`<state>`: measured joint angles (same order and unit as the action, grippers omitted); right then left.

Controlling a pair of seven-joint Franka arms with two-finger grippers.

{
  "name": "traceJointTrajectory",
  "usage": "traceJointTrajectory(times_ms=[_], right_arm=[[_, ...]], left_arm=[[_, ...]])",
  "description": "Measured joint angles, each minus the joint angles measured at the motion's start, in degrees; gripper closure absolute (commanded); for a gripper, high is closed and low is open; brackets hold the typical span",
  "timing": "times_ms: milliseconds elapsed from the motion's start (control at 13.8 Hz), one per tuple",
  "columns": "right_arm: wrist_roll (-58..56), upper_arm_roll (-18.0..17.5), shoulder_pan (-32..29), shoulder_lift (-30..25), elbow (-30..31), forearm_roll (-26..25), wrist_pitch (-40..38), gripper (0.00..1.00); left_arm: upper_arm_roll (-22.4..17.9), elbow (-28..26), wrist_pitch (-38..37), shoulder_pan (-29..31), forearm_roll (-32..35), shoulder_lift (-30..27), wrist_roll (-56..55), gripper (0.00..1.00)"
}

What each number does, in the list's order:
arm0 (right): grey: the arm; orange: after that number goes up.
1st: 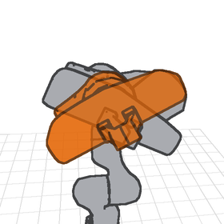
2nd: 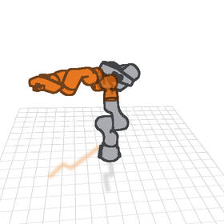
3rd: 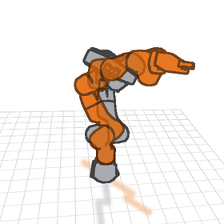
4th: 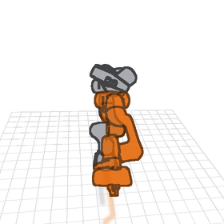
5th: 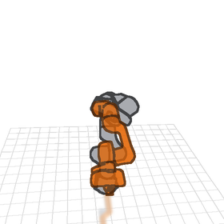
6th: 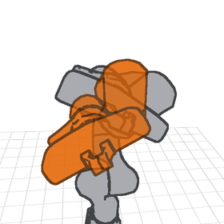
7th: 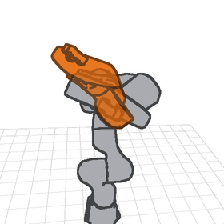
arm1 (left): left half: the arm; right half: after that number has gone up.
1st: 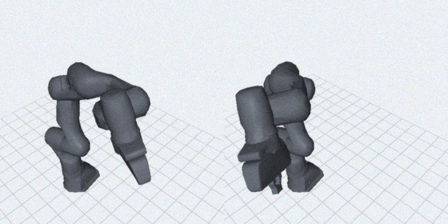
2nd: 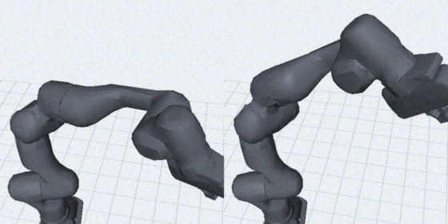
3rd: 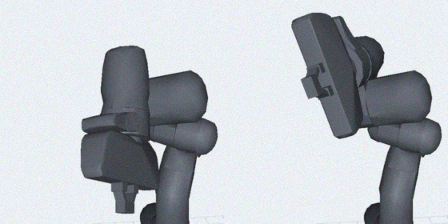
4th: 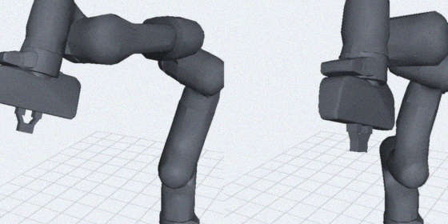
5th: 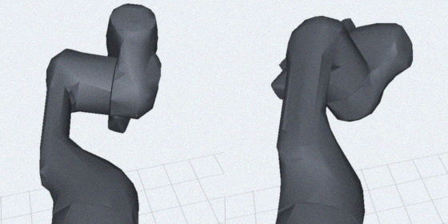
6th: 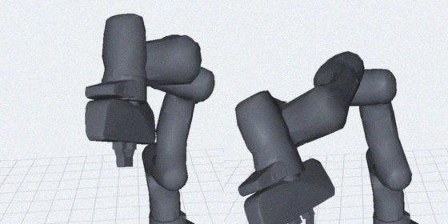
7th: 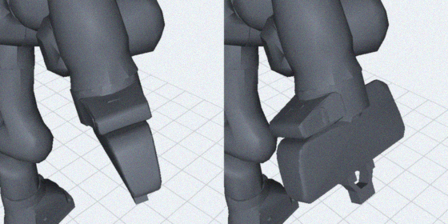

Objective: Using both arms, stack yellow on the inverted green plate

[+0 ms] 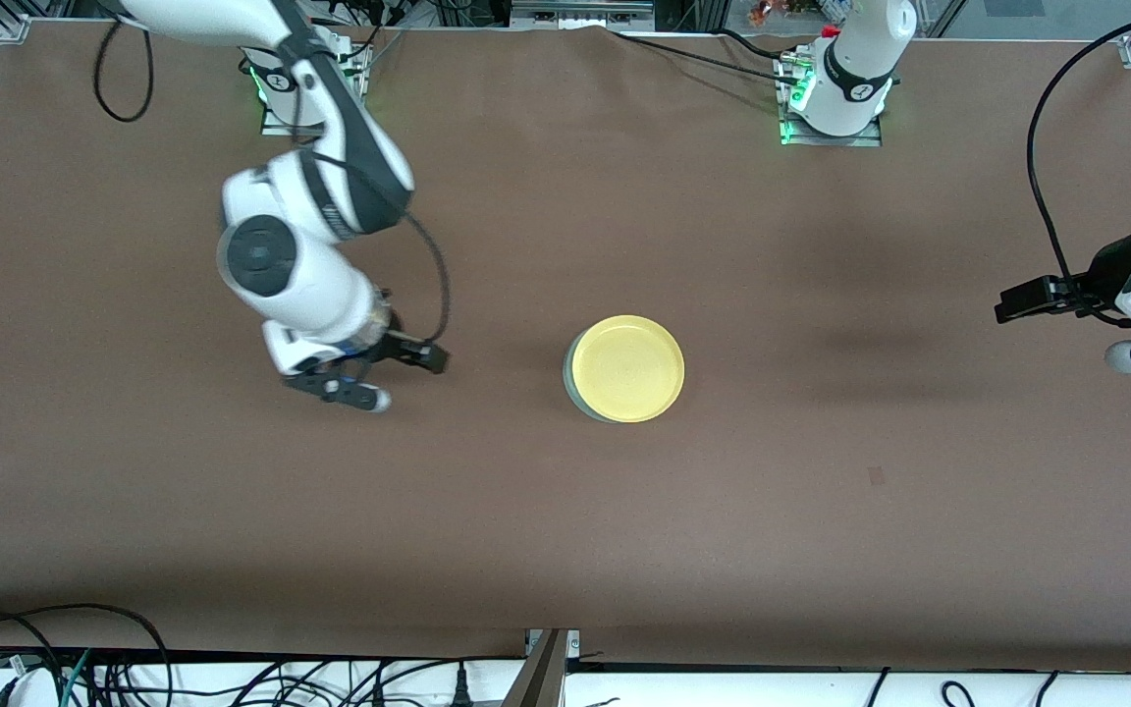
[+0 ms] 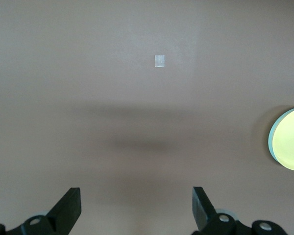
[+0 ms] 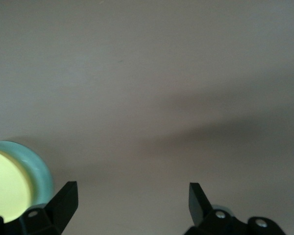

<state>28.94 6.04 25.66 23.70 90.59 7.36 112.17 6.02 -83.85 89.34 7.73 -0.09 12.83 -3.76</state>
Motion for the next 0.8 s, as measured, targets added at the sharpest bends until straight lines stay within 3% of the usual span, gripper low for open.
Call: traceJointTrajectory(times_ms=[291,509,581,654,799], right_arm=[[-18.54,10.98,-0.2,-6.51,-0.31,0.0,-9.98,0.0],[-23.57,13.72,-1.68,-10.35,-2.2,-0.26,-16.6,0.0],[-24.28,12.59,-3.52,-11.53,-2.64,-1.22,-18.36,0.0],[-24.62,9.27,-7.06,-12.86,-2.69,-3.07,-20.07,0.0],[-24.61,-0.55,-16.23,-15.86,-0.91,-7.07,-21.41,0.0]], left_arm=[[0.07,0.0,0.0,-0.14,0.0,0.0,0.0,0.0],[0.06,0.0,0.0,-0.15,0.0,0.0,0.0,0.0],[0.06,0.01,0.0,-0.15,0.0,0.0,0.0,0.0],[0.06,0.01,0.0,-0.15,0.0,0.0,0.0,0.0],[0.06,0.01,0.0,-0.15,0.0,0.0,0.0,0.0]])
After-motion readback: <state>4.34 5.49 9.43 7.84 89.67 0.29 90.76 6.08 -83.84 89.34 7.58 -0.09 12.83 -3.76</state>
